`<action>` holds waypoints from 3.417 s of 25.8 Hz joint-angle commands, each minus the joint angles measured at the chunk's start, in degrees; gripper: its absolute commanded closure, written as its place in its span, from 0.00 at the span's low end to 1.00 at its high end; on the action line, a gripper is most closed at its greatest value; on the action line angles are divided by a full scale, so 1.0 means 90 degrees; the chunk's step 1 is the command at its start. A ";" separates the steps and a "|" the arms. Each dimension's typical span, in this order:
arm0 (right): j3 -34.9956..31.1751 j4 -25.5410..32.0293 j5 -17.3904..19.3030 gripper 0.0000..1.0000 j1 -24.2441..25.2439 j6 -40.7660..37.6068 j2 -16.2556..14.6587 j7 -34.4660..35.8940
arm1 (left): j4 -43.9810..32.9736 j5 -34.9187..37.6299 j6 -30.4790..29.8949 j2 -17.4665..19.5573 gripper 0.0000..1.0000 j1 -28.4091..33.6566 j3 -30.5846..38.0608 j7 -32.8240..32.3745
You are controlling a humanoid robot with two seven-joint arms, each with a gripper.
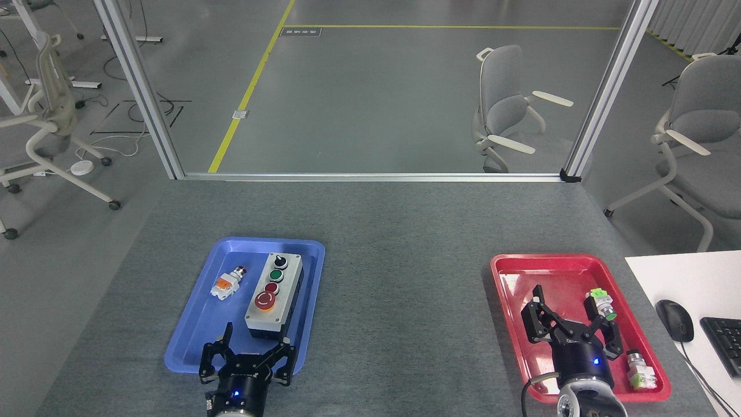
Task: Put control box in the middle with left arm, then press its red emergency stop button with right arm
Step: 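Move the left gripper over the gray control box in the blue tray, then grasp the gray control box with the left gripper and lift it, then carry the control box out of the tray and lower it onto the table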
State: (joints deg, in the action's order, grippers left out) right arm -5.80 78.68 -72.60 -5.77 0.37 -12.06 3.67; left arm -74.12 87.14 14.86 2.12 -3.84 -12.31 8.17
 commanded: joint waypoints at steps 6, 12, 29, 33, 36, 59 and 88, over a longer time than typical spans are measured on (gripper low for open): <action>0.0000 -0.0002 0.0000 0.01 0.0006 -0.0002 -0.0017 0.0032 | 0.0687 -0.0083 -0.0020 -0.0020 0.01 -0.0374 -0.0009 -0.0029; 0.0000 -0.0002 0.0000 0.01 0.0016 -0.0002 -0.0047 0.0032 | 0.0794 -0.0229 -0.0039 -0.0059 0.01 -0.0510 -0.0009 -0.0048; 0.0010 -0.0011 0.0000 0.01 0.0016 -0.0002 -0.0076 0.0032 | 0.2181 -0.0923 -0.0254 -0.0225 0.01 -0.1448 -0.0009 -0.0039; 0.0010 -0.0011 0.0000 0.01 0.0016 -0.0002 -0.0076 0.0032 | 0.2571 -0.1050 -0.0362 -0.0313 0.01 -0.1692 -0.0009 -0.0029; 0.0000 -0.0011 0.0000 0.01 0.0026 -0.0002 -0.0086 0.0032 | 0.2884 -0.1138 -0.0381 -0.0352 0.01 -0.1946 -0.0009 -0.0019; -0.0010 -0.0011 0.0000 0.01 0.0016 -0.0002 -0.0076 0.0032 | 0.2562 -0.2124 -0.1367 0.0136 1.00 -0.2288 0.0069 0.0059; -0.0029 -0.0011 0.0010 0.01 -0.0082 0.0027 -0.0115 0.0032 | 0.2142 -0.2065 -0.0508 -0.1114 1.00 -0.2356 -0.3486 -0.0029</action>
State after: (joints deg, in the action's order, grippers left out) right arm -6.04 78.57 -72.54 -6.03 0.41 -12.99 3.76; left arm -57.59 68.69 9.79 -7.87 -24.75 -38.64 8.02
